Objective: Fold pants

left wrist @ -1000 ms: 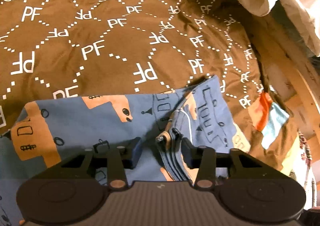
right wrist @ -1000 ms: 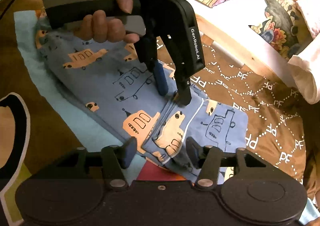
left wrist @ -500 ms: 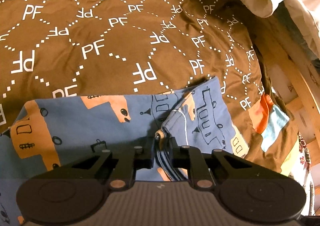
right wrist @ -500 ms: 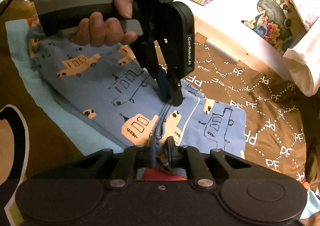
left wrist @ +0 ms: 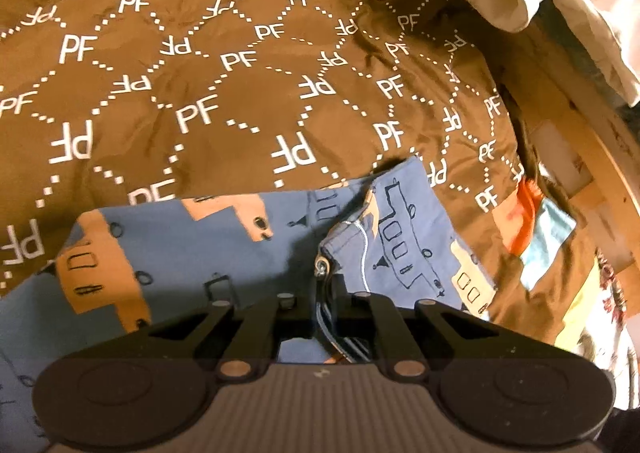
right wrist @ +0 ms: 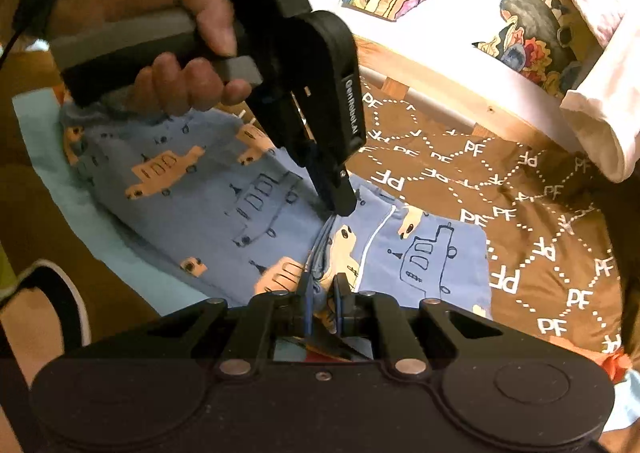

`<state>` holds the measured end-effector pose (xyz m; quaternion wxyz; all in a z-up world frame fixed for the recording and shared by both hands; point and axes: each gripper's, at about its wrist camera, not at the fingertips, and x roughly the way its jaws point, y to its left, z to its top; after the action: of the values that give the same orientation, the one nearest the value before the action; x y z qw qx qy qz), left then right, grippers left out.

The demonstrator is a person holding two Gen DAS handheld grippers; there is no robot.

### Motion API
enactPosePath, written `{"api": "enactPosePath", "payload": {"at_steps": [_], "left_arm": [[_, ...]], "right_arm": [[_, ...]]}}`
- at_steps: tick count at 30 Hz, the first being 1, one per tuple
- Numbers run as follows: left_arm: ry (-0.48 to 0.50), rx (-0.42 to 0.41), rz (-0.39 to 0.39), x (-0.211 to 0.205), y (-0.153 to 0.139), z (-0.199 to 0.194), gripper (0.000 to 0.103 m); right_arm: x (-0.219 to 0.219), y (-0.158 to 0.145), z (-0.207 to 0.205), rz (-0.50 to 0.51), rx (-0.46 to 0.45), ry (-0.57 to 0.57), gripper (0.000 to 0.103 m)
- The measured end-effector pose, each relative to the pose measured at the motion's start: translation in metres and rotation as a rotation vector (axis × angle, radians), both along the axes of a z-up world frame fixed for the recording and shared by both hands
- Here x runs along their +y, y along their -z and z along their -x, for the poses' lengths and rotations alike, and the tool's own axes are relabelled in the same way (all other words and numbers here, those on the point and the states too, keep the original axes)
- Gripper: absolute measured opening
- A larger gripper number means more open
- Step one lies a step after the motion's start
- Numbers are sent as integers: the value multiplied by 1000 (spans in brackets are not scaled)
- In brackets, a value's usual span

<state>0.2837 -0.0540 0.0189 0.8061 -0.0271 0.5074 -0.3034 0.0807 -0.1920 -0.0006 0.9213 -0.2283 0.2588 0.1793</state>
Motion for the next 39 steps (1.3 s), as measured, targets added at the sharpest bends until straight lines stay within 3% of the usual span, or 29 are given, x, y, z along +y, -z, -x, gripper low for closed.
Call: {"api": "enactPosePath", "payload": {"at_steps": [14, 20, 33, 36, 39], "left_arm": [[-46, 17, -27, 53, -19, 6, 4], [-89, -22, -53, 84, -31, 12, 0], [-152, 155, 49, 124, 14, 12, 2], [-138, 130, 91, 126, 18, 13, 9], [-86, 40, 67, 121, 13, 17, 30]], "right_arm": [[35, -5, 1, -129, 78, -72, 10], [60, -6, 1, -173, 106, -138, 10], [73, 4, 0, -198, 184, -153, 10], [68, 3, 3, -214, 183, -148, 10], [66, 5, 3, -217, 191, -142, 10]]}}
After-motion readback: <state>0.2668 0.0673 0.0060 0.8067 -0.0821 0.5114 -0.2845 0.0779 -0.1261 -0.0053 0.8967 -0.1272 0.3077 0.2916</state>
